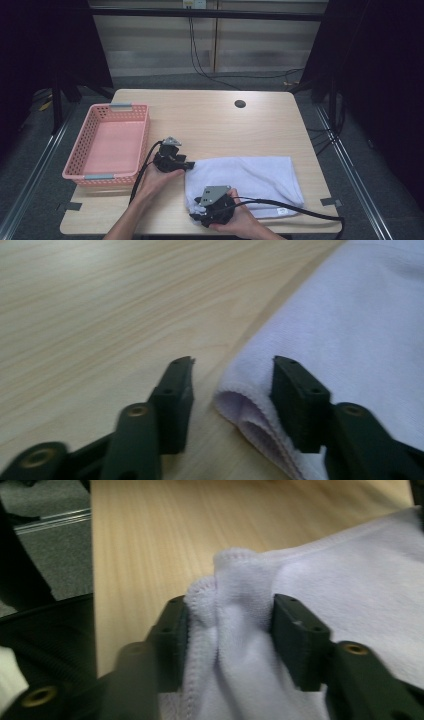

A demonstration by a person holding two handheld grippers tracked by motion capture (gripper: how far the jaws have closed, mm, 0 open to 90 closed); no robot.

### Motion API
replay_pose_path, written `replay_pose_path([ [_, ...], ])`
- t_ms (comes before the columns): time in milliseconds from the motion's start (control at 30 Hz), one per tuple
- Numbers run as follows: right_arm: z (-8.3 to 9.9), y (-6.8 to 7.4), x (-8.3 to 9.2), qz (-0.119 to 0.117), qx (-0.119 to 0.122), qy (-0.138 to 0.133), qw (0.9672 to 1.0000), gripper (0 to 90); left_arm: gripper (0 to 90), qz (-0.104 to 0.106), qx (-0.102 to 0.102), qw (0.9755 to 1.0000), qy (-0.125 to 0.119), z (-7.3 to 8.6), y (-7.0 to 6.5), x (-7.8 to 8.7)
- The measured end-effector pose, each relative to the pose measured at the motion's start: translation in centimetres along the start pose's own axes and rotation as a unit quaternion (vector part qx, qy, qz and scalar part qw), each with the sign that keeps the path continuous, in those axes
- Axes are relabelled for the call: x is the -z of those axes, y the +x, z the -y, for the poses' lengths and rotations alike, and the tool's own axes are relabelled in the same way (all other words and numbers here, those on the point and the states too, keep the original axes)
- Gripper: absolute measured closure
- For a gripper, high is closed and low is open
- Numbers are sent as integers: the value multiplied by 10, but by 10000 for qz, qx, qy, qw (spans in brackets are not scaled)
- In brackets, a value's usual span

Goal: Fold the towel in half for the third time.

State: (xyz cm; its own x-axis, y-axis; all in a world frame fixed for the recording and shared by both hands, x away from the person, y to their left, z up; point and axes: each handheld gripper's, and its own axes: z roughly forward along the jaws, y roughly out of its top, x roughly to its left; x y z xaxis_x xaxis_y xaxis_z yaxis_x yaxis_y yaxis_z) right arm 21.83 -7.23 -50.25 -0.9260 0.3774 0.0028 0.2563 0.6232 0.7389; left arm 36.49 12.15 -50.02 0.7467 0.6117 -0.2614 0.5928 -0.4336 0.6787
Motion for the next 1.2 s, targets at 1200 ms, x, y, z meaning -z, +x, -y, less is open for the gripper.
replay_pose_path([
  [1200,-90,-23,60,-282,-717,-1547,9849,803,858,498,254,9856,-1596,-67,-15,109],
])
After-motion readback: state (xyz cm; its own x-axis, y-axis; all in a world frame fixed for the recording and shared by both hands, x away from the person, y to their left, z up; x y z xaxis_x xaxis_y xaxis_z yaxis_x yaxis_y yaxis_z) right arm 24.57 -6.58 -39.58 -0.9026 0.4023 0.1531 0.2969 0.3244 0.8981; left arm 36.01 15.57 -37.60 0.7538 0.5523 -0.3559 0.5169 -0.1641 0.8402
